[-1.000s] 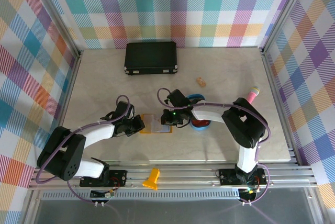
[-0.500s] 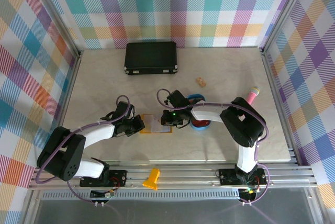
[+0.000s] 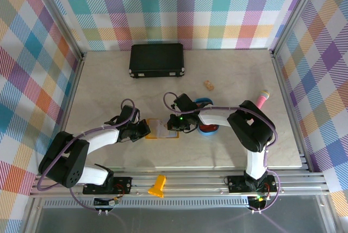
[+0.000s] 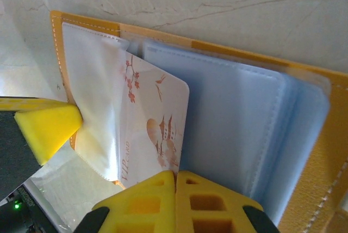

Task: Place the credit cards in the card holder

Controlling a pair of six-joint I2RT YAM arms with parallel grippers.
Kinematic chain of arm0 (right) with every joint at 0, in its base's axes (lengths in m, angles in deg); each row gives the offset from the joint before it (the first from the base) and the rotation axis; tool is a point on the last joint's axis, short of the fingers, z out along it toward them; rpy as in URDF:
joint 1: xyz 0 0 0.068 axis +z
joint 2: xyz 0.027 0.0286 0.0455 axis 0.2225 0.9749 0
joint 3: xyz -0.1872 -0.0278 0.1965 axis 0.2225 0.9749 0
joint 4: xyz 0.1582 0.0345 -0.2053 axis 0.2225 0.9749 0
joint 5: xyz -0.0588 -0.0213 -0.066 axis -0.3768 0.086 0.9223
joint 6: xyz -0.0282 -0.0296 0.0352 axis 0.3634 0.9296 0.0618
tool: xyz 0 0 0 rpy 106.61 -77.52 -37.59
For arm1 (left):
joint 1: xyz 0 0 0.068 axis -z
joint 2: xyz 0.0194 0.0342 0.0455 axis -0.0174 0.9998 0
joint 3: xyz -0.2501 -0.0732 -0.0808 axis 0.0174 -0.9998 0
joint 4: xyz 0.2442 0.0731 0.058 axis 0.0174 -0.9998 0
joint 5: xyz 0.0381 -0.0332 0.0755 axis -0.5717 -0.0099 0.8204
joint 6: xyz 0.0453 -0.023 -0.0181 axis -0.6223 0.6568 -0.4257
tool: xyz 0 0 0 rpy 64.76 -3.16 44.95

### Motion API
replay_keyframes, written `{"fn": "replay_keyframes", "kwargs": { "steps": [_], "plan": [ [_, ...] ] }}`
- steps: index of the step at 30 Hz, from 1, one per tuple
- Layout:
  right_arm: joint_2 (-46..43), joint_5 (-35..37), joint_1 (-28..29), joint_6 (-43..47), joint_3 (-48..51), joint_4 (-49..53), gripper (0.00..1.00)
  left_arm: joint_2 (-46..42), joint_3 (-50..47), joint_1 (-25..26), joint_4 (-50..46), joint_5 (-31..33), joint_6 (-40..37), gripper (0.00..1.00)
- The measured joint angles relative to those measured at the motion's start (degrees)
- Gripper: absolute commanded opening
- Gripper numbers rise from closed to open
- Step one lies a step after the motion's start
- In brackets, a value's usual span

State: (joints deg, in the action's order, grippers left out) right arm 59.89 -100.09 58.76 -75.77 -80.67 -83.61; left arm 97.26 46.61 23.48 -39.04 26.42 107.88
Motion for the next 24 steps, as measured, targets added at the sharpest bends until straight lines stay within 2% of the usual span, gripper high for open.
{"fn": "replay_keyframes", "kwargs": {
  "steps": [4,8,12,20,24],
  "plan": [
    [0.0,-1.03,-0.28,-0.22,0.0,-0.15,0.0,0.0,0.04,0.0,-0.22,0.0,0.0,0.06],
    [-0.02,-1.16,-0.35,-0.26,0.0,-0.04,0.19,0.07,0.33,0.0,-0.66,0.09,0.0,0.06],
    [-0.02,-2.4,0.55,-0.76,0.0,-0.66,0.23,-0.17,0.83,0.17,-1.4,0.42,0.0,0.06],
    [-0.02,-4.07,1.05,-2.01,0.0,-2.86,0.05,-0.22,1.14,0.39,-1.97,0.81,0.0,0.06],
    [-0.02,-3.72,1.05,-2.58,0.0,-2.58,0.0,0.02,1.18,0.39,-1.99,0.81,0.0,0.06]
  ]
}}
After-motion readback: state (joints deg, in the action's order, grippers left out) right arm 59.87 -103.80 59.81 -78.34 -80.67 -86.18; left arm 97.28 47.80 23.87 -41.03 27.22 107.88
